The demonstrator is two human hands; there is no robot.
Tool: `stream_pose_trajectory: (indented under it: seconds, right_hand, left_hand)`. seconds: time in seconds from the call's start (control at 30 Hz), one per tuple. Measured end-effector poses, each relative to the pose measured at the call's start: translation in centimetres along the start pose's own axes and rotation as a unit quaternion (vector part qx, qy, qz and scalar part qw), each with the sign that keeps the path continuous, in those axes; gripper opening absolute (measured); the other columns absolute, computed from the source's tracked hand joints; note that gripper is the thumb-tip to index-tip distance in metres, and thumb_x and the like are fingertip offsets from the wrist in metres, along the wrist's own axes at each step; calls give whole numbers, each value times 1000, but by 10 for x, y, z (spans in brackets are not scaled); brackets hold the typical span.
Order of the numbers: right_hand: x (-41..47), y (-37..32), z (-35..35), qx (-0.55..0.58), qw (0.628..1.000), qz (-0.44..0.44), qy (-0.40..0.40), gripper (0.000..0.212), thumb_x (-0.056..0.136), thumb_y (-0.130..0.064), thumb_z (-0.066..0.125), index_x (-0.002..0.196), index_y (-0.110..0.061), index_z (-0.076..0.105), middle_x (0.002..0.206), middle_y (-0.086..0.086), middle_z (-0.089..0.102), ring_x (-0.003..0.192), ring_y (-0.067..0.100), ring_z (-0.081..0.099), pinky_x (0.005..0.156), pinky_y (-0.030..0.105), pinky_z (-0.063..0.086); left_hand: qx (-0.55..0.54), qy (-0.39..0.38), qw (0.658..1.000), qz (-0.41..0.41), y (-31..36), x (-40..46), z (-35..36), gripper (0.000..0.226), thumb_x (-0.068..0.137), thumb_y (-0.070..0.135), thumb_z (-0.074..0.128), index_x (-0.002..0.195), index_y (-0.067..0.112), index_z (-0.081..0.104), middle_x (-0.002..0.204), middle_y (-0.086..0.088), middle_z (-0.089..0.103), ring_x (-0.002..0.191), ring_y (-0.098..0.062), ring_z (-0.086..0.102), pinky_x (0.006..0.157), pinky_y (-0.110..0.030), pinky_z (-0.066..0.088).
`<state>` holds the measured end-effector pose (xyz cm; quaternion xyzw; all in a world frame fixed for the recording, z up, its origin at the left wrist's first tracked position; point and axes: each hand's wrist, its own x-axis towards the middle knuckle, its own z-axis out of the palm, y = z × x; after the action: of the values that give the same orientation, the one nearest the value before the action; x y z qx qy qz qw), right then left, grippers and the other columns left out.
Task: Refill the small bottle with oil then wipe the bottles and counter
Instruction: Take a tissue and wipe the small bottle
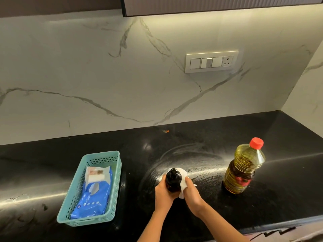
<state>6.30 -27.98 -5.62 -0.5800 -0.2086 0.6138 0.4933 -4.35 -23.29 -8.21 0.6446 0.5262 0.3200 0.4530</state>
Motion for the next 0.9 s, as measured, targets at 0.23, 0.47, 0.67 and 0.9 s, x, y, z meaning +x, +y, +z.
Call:
stream_pose_trajectory:
  seconds: [0.23,0.47,0.67,0.9]
  right_hand:
    - [8,4,-16,69,997,-15,-26,59,99,-37,23,124,7,52,115,37,57,111,46,53,94,36,43]
    - [6,-11,-4,80,997,-14,-14,55,100,-28,18,88,-4,66,91,20,65,88,23,58,78,35,47]
    - [-11,9,-7,134,991,-13,-10,48,101,-27,20,118,-4,59,108,15,68,106,25,59,90,32,46]
    - [-8,-7,-9,46,997,-62,-1,44,100,-33,25,133,-12,46,128,8,58,116,17,54,100,30,40]
  left_hand:
    - [30,-120,992,-5,6,7,-21,71,54,18,86,100,56,48,98,14,68,94,10,59,78,-7,45]
    - [36,-227,973,18,4,17,-37,83,60,15,83,126,49,45,115,13,66,111,4,56,97,-17,42]
    - [24,-112,993,22,13,1,-21,66,51,23,86,102,49,53,102,12,68,101,0,62,91,-22,49]
    - [2,-78,996,54,38,2,-25,63,46,25,89,102,38,63,90,13,73,89,5,66,79,-14,49]
